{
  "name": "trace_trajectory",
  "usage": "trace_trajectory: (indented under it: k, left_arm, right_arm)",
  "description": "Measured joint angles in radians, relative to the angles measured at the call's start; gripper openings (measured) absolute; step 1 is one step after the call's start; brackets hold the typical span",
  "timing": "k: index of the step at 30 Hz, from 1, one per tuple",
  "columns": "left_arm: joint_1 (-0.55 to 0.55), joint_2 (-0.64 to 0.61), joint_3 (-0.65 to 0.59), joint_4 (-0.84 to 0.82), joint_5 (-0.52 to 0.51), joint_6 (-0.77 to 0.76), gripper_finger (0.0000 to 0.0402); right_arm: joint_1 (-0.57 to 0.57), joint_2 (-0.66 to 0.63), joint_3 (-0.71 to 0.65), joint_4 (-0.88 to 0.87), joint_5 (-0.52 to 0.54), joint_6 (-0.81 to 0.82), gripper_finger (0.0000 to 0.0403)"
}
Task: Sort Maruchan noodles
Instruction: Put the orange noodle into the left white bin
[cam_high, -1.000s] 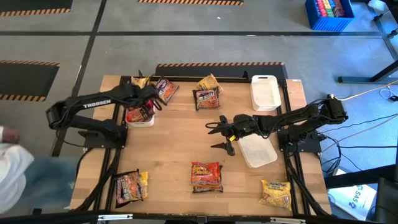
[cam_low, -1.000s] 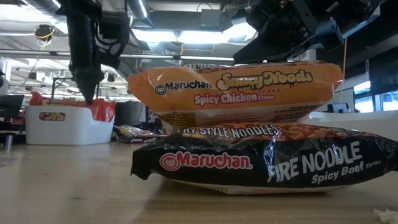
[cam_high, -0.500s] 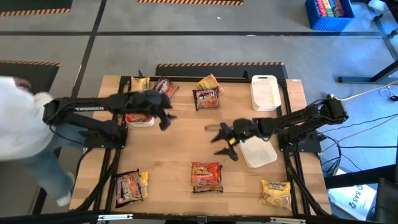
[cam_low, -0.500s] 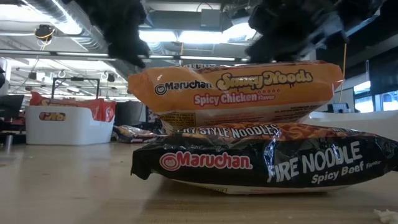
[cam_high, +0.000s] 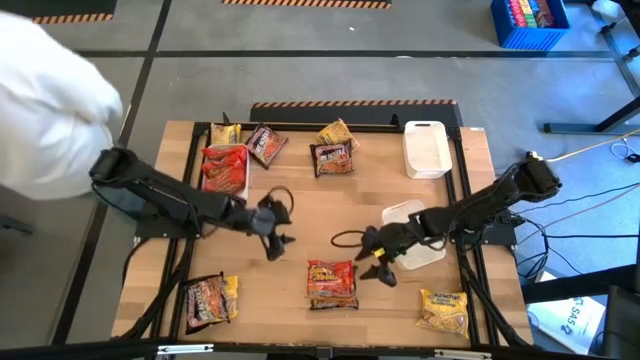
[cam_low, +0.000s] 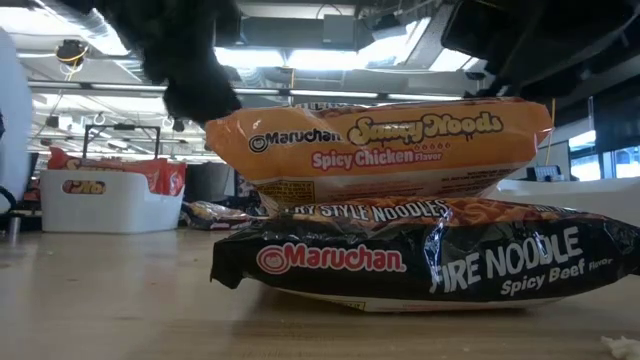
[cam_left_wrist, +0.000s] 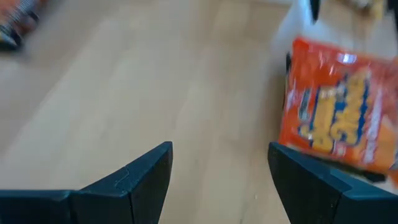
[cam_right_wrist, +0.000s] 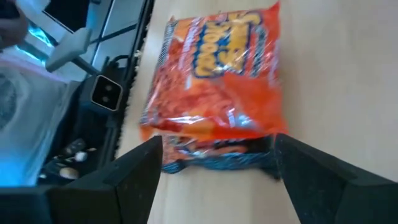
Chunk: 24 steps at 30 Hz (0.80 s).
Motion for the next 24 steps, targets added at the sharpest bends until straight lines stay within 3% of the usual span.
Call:
trace_trajectory:
  k: [13, 24]
  left_arm:
    - [-0.159, 0.275, 0.0, 0.182, -0.01, -0.109, 0.0257]
    - [-0.185, 0.407, 0.0, 0.403, -0.016, -0.099, 0.0257]
  right_arm:
    - [0.141, 0.052, 0.002, 0.038, 0.225, 0.329, 0.0287]
    - [0.137, 0.227, 0.001, 0.282, 0.188, 0.429, 0.0287]
